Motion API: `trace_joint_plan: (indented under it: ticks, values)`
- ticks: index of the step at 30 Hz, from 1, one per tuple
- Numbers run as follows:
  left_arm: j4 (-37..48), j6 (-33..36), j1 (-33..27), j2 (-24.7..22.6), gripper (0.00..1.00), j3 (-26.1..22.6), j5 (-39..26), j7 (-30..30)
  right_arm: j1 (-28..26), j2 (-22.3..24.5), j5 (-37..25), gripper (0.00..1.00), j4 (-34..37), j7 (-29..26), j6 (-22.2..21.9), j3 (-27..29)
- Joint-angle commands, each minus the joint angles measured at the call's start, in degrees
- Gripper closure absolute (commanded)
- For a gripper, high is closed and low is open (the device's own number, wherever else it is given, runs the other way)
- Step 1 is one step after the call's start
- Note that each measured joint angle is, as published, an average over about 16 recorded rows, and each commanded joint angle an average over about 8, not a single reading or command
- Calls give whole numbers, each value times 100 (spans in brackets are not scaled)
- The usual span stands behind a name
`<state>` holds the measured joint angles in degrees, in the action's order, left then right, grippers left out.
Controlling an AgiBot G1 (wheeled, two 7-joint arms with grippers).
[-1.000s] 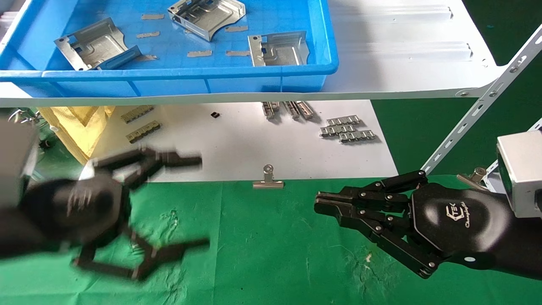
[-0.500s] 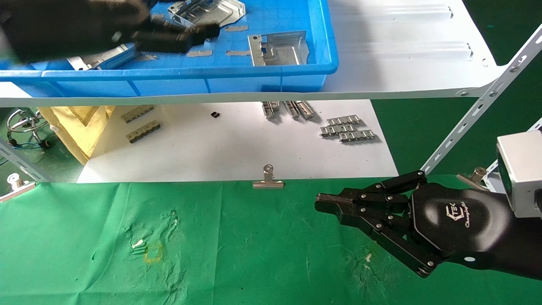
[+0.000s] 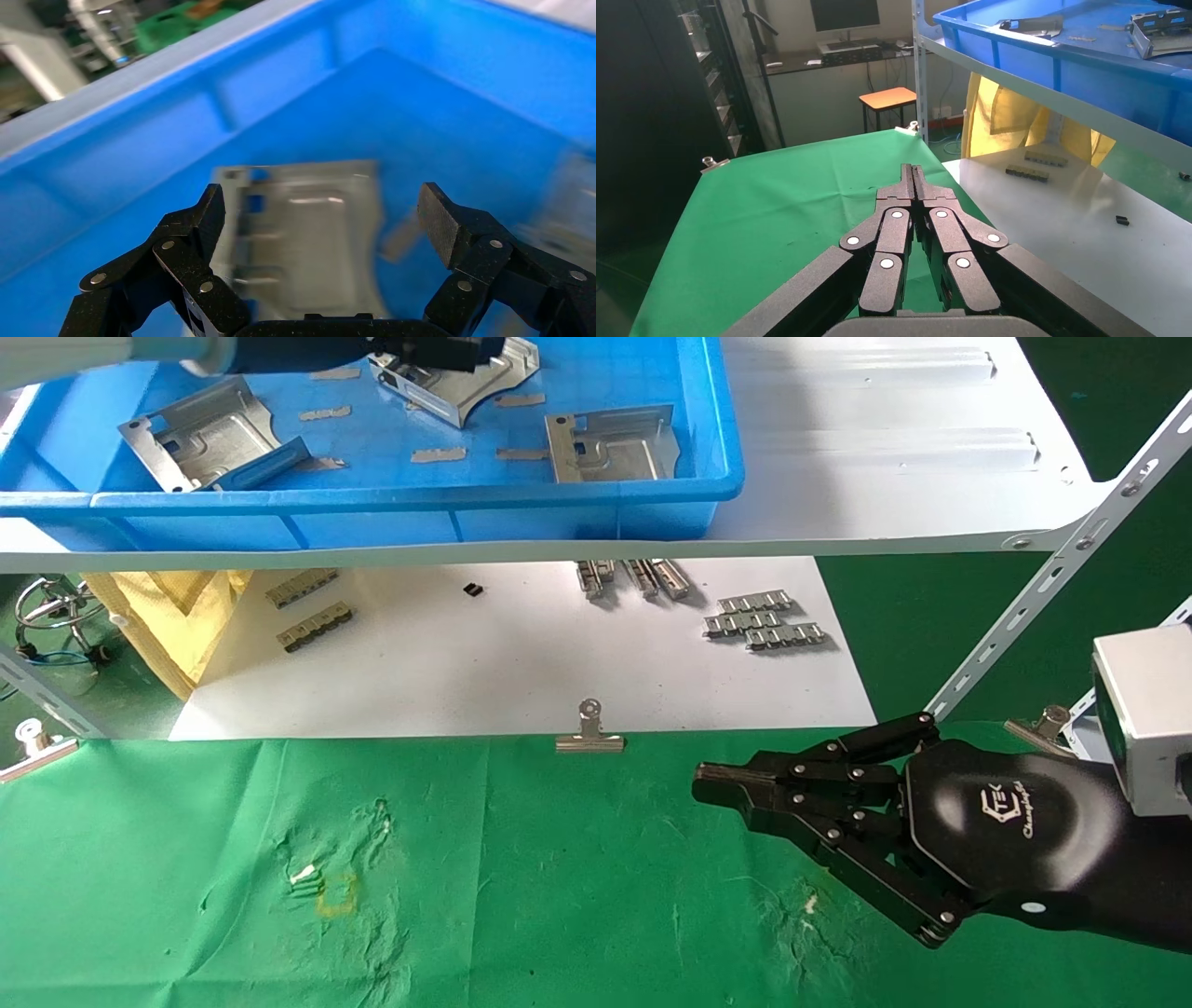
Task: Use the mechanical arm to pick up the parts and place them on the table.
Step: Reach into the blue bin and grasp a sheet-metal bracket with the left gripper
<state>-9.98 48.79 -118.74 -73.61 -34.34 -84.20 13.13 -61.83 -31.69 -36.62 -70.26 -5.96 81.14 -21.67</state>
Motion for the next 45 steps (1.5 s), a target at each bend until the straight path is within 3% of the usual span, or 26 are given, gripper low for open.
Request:
trace_joint_plan:
  ticks: [1, 6, 7, 27, 45]
  values:
    - [321, -401, -108, -215, 37, -47, -105, -53, 0, 0, 0, 100, 0, 0, 0, 0]
    - [556, -875, -107, -372, 97, -157, -253, -6, 0, 0, 0, 100, 0, 0, 0, 0]
    - [572, -913, -99, -381, 100, -176, -273, 23, 0, 0, 0, 100, 0, 0, 0, 0]
    - [525, -916, -128, -380, 100, -397, -376, 663, 0, 0, 0, 100, 0, 0, 0, 0]
    - [486, -585, -224, -337, 100, -588, -475, 873, 0, 0, 0, 100, 0, 0, 0, 0]
